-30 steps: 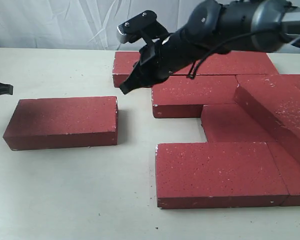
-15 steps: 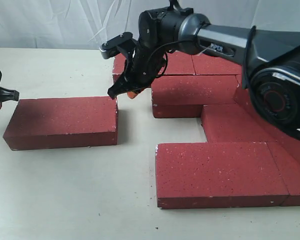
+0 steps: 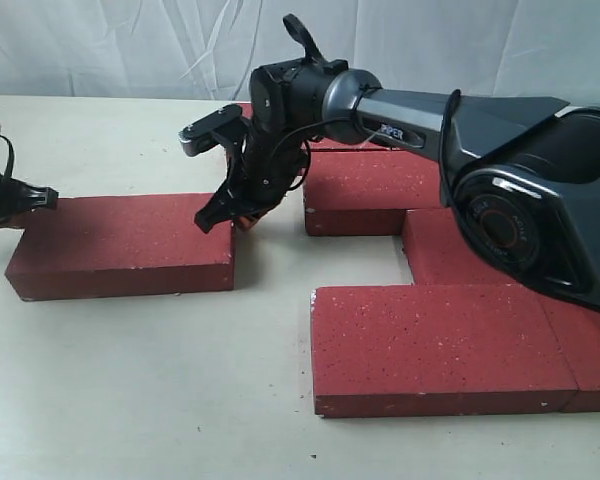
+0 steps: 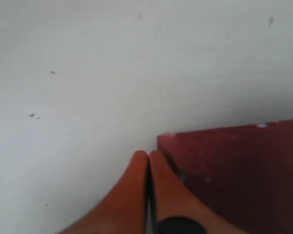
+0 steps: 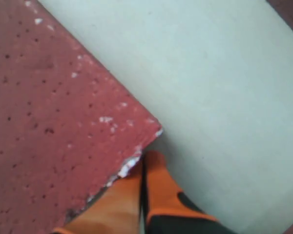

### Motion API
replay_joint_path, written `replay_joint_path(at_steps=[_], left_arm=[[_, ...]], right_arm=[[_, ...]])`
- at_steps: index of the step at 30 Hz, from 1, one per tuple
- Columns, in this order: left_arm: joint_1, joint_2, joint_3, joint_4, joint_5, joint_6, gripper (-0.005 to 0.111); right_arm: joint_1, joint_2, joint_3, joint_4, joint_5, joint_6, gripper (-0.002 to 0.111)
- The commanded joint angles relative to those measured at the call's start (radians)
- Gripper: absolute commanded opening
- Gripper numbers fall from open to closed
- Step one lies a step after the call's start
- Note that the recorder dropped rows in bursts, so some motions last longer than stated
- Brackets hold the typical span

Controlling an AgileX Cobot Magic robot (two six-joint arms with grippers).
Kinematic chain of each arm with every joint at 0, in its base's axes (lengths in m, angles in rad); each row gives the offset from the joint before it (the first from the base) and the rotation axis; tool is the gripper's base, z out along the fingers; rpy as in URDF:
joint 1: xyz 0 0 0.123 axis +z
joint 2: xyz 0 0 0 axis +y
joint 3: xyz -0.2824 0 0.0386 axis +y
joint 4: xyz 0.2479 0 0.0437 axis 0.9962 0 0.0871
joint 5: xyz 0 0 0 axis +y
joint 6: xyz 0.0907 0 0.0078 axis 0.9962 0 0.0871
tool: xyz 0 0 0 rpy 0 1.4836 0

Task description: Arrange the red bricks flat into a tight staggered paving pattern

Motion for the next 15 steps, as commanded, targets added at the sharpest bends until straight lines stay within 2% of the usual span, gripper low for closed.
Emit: replay_joint_path(at_steps=[1, 11, 15], left_arm=[[0.003, 0.014, -0.013, -0.131, 0.074, 0.138, 0.0], [0.003, 0.014, -0.031, -0.112, 0.242, 0.145, 0.0], [0.003, 0.014, -0.031, -0.113, 0.263, 0.145, 0.0]], right_arm=[[0.0, -0.003, -0.007, -0.004, 0.017, 0.001, -0.001], [0.0, -0.054, -0.009, -0.022, 0.174, 0.001, -0.001], [0.0, -0.065, -0.009, -0.053, 0.224, 0.001, -0.001]])
